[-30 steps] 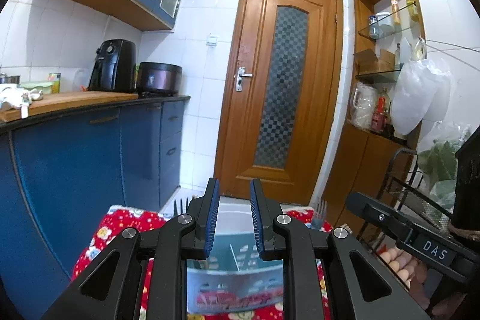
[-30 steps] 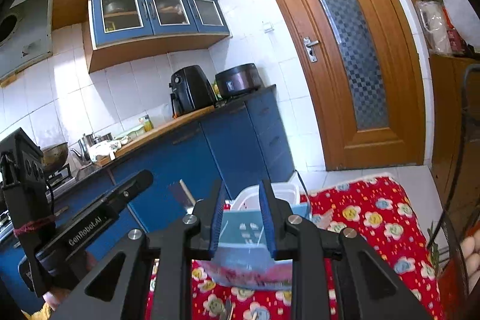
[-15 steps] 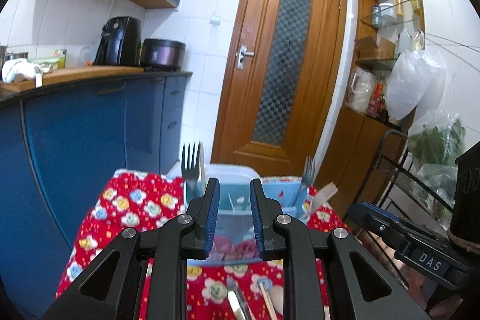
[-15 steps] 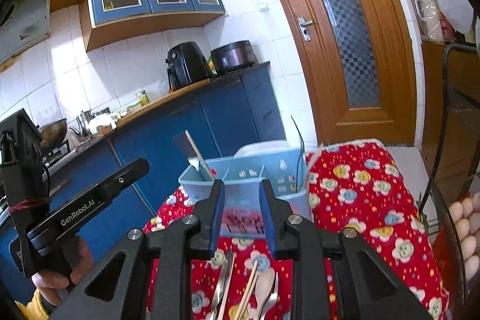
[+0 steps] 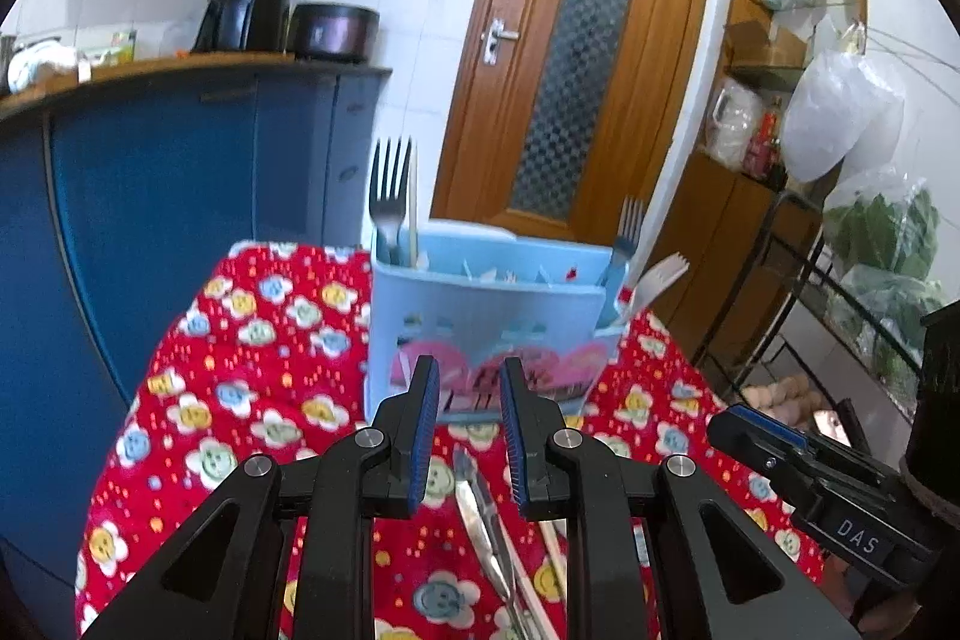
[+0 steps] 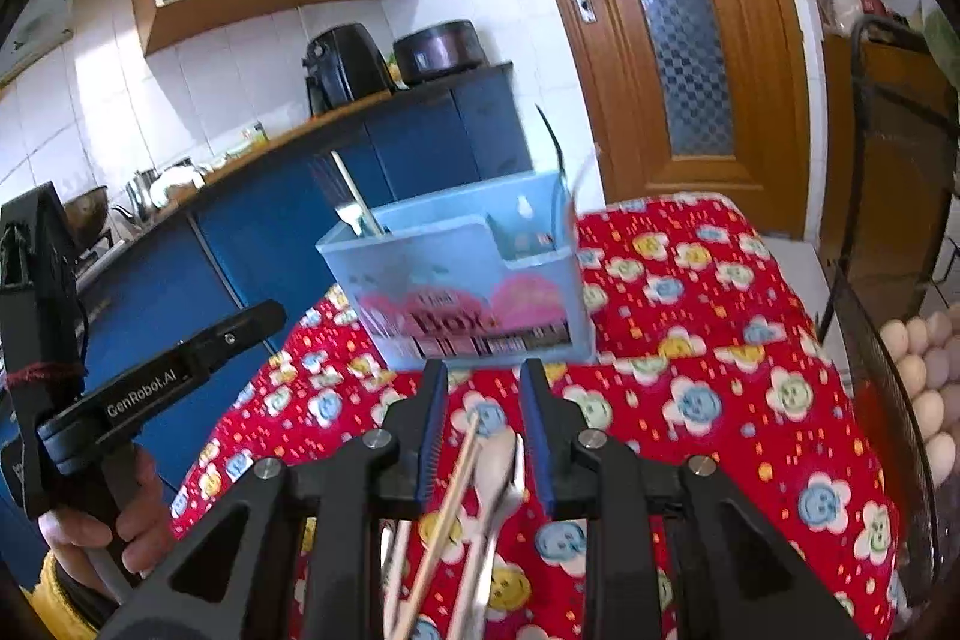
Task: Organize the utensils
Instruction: 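Move both tools down toward the remaining utensils on the cloth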
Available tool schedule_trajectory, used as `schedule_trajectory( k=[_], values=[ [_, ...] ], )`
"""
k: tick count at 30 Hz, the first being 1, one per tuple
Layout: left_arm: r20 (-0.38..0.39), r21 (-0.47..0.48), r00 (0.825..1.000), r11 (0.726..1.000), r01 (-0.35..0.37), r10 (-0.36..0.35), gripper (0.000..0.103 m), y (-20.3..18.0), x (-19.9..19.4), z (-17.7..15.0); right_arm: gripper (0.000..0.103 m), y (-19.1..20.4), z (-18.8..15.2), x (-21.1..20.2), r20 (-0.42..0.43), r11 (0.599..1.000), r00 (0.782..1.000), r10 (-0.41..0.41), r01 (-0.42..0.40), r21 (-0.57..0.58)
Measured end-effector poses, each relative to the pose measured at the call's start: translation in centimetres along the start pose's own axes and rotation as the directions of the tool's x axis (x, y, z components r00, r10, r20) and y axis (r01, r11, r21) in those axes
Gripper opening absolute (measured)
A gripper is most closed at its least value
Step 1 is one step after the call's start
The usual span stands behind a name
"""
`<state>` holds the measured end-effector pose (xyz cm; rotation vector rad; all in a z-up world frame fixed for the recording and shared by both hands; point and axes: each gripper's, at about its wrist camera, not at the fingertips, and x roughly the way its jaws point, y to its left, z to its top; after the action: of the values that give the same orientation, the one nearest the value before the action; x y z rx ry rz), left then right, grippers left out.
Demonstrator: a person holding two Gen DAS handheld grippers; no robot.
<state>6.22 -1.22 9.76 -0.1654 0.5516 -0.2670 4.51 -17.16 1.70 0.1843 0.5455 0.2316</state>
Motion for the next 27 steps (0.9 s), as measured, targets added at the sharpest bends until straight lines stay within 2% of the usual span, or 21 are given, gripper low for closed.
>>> schedule_trajectory(
  k=[8,12,21,27],
  values=[
    [-0.09,-0.023,0.996,1.0,-0.013,0.01,0.021,0.3,2.1,-2.1,0.028,-2.1,-2.5,1.0,-0.063,0.998,0.997,-0.032,0.035,0.047],
    [-0.141,-0.004,0.99,1.0,-0.018,0.017,0.021,0.0,3.1,-3.6,0.028,-3.2,-3.5,1.5,-0.095,0.996,0.994,-0.048,0.055,0.068],
    [-0.275,-0.024,0.961,0.999,0.024,-0.03,0.021,-0.8,6.0,-6.2,0.028,-4.4,-4.6,1.7,-0.117,0.994,0.992,-0.055,0.065,0.088],
    [-0.321,0.009,0.947,1.0,0.009,-0.005,0.025,-1.5,7.4,-7.7,0.029,-4.7,-5.0,1.8,-0.123,0.994,0.992,-0.041,0.053,0.095]
  ],
)
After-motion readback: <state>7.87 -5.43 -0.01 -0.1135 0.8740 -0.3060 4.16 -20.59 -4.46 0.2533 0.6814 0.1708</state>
